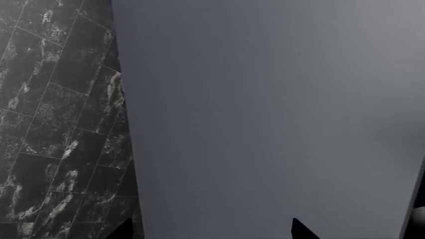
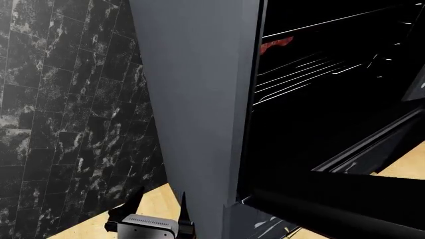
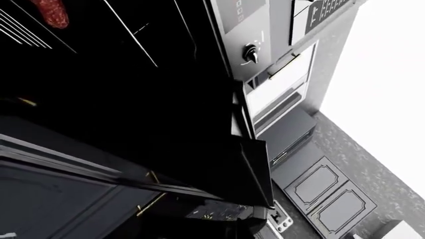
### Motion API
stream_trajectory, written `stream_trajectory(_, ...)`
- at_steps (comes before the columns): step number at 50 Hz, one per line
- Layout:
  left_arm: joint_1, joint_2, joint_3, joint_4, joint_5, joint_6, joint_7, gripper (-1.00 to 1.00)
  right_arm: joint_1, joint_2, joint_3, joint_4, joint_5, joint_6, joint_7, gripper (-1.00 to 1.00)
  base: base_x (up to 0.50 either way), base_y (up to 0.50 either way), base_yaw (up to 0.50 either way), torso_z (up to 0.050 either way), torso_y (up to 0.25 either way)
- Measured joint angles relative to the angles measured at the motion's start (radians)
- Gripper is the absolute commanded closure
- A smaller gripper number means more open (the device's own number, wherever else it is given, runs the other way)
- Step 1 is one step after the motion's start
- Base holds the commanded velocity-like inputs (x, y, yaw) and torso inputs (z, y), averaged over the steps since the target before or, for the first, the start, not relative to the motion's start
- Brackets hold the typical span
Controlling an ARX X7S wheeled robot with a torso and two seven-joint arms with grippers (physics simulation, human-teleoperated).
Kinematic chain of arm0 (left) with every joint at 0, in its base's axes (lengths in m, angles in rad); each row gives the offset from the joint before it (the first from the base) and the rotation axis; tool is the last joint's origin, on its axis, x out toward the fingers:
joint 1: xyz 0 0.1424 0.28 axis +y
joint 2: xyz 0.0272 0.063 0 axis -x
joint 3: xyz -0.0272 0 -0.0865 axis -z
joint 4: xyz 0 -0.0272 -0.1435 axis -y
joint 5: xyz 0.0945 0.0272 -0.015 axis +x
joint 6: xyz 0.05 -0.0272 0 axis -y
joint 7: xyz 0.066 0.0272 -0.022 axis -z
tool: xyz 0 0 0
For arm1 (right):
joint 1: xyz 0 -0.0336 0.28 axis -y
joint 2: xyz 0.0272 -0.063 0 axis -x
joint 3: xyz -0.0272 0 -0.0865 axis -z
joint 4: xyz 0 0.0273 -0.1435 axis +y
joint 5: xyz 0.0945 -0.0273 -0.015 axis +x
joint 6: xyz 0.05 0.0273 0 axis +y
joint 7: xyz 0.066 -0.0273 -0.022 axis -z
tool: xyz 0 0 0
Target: Open the oven door
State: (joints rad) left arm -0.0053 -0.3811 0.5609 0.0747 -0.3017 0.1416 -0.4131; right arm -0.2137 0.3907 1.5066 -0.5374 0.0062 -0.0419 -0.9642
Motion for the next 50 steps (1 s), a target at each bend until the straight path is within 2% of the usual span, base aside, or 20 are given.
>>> stream_trajectory(50,-0.006,-0.004,0.02,-0.003,0.001,-0.007,0.004,-1.0,-0.053,-0.205,0.104,0.271,0.051,-0.29,-0.037,1.0,0.0,0.0,0.0,0.0,0.001)
